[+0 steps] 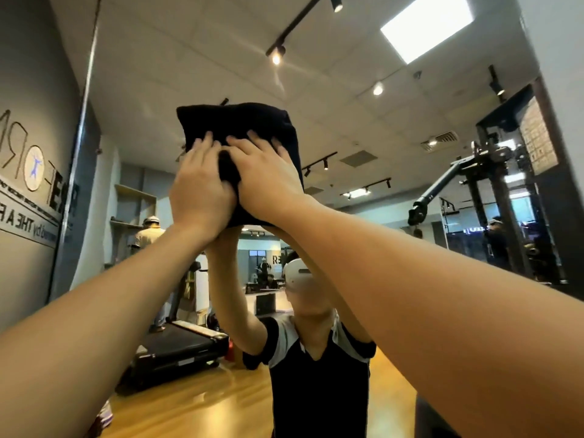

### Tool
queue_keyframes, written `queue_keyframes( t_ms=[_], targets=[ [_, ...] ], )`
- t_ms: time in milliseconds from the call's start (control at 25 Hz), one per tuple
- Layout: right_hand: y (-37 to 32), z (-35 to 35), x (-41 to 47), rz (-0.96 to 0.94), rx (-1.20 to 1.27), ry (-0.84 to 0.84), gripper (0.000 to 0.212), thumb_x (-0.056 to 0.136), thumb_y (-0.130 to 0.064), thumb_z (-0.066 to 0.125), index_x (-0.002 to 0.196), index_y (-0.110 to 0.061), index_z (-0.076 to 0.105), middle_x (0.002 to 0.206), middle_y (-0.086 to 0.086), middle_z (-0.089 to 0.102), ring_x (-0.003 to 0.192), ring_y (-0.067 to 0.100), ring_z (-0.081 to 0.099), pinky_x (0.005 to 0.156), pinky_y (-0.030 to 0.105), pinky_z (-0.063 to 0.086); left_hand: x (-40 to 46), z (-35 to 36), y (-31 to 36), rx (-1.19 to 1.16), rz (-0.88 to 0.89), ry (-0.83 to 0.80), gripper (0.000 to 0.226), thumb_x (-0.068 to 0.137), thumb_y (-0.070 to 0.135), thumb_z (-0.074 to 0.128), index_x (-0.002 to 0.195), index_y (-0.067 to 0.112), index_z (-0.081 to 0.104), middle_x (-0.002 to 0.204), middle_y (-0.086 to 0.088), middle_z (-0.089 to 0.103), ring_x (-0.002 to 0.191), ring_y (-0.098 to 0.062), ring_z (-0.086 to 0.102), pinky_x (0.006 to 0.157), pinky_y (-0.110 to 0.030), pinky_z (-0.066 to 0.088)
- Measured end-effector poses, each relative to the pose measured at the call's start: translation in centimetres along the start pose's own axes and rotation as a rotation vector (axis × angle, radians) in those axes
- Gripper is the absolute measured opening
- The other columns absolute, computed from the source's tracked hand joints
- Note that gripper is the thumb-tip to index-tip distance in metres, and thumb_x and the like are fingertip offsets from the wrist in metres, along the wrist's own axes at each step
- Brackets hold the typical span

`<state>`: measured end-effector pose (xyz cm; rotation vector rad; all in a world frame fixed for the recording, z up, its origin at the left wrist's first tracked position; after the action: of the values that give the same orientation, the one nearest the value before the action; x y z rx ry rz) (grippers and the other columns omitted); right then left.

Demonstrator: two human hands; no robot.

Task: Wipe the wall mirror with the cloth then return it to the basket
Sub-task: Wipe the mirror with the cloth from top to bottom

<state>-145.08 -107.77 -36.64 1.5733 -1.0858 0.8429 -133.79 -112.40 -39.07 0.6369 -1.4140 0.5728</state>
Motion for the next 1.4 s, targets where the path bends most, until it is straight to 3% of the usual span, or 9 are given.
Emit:
queue_keyframes(
  t_ms=[120, 240, 720, 880, 1000, 1160, 1400],
  targets=[
    [2.4, -0.9, -2.9, -0.017, -0.011, -0.026, 0.055, 0.102, -0.028, 0.047, 0.156, -0.031, 0.035, 0.165, -0.01, 0.029, 0.156, 0.018, 0.015, 0.127, 0.043, 0.008, -2.8, 1.3, 2.7, 0.055, 0.026, -0.017, 0.071, 0.089, 0.035, 0.032, 0.152, 0.003, 0.037, 0.162, -0.014, 0.033, 0.151, -0.03, 0.026, 0.124, -0.046, 0.024],
    [4.9, -2.0, -5.6, -0.025, -0.026, -0.057, 0.058, 0.101, -0.027, 0.05, 0.156, -0.032, 0.035, 0.165, -0.011, 0.029, 0.156, 0.017, 0.013, 0.127, 0.043, 0.007, -4.4, 2.6, 5.3, 0.099, 0.072, -0.062, 0.076, 0.089, 0.041, 0.029, 0.155, 0.003, 0.031, 0.164, -0.016, 0.027, 0.153, -0.031, 0.021, 0.125, -0.049, 0.019],
    [15.4, -6.7, -11.3, 0.033, -0.061, -0.002, 0.054, 0.101, -0.027, 0.051, 0.154, -0.032, 0.039, 0.163, -0.01, 0.034, 0.155, 0.016, 0.019, 0.127, 0.04, 0.011, -4.9, 7.8, 17.1, 0.103, 0.108, -0.071, 0.077, 0.089, 0.041, 0.028, 0.155, 0.001, 0.027, 0.165, -0.018, 0.022, 0.153, -0.034, 0.016, 0.125, -0.052, 0.014],
    [20.2, -9.3, -14.2, 0.07, -0.096, -0.013, 0.055, 0.101, -0.027, 0.051, 0.155, -0.029, 0.039, 0.164, -0.006, 0.034, 0.155, 0.019, 0.02, 0.127, 0.045, 0.016, -5.3, 10.0, 22.8, 0.095, 0.134, -0.102, 0.079, 0.09, 0.044, 0.023, 0.156, 0.001, 0.025, 0.165, -0.018, 0.02, 0.154, -0.034, 0.015, 0.125, -0.054, 0.014],
    [23.5, -11.3, -16.7, 0.115, -0.134, -0.025, 0.055, 0.102, -0.025, 0.053, 0.155, -0.026, 0.038, 0.165, -0.003, 0.032, 0.155, 0.022, 0.019, 0.127, 0.046, 0.017, -5.9, 11.8, 27.2, 0.089, 0.165, -0.13, 0.08, 0.09, 0.045, 0.019, 0.157, 0.0, 0.021, 0.166, -0.019, 0.017, 0.154, -0.035, 0.012, 0.124, -0.055, 0.013],
    [27.6, -13.2, -20.1, 0.2, -0.168, -0.014, 0.054, 0.104, -0.025, 0.054, 0.155, -0.026, 0.038, 0.165, -0.003, 0.03, 0.156, 0.022, 0.017, 0.126, 0.047, 0.02, -6.8, 14.3, 32.6, 0.051, 0.215, -0.167, 0.077, 0.095, 0.044, 0.029, 0.158, 0.001, 0.017, 0.167, -0.019, 0.013, 0.155, -0.036, 0.008, 0.124, -0.057, 0.01],
    [30.5, -14.3, -22.8, 0.307, -0.226, -0.012, 0.055, 0.106, -0.029, 0.052, 0.158, -0.027, 0.032, 0.167, -0.007, 0.025, 0.156, 0.02, 0.014, 0.125, 0.044, 0.023, -7.6, 16.6, 36.4, 0.061, 0.274, -0.152, 0.072, 0.098, 0.042, 0.024, 0.158, 0.001, 0.017, 0.167, -0.019, 0.015, 0.155, -0.037, 0.009, 0.124, -0.056, 0.009]
  ],
)
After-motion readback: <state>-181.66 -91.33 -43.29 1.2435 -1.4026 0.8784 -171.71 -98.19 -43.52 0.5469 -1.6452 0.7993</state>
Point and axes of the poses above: each hand's wrist, its own x-axis towards the middle knuckle, its own z-axis out of the palm, y = z × x, the point moved 1 cm from there along x, towards the middle knuckle
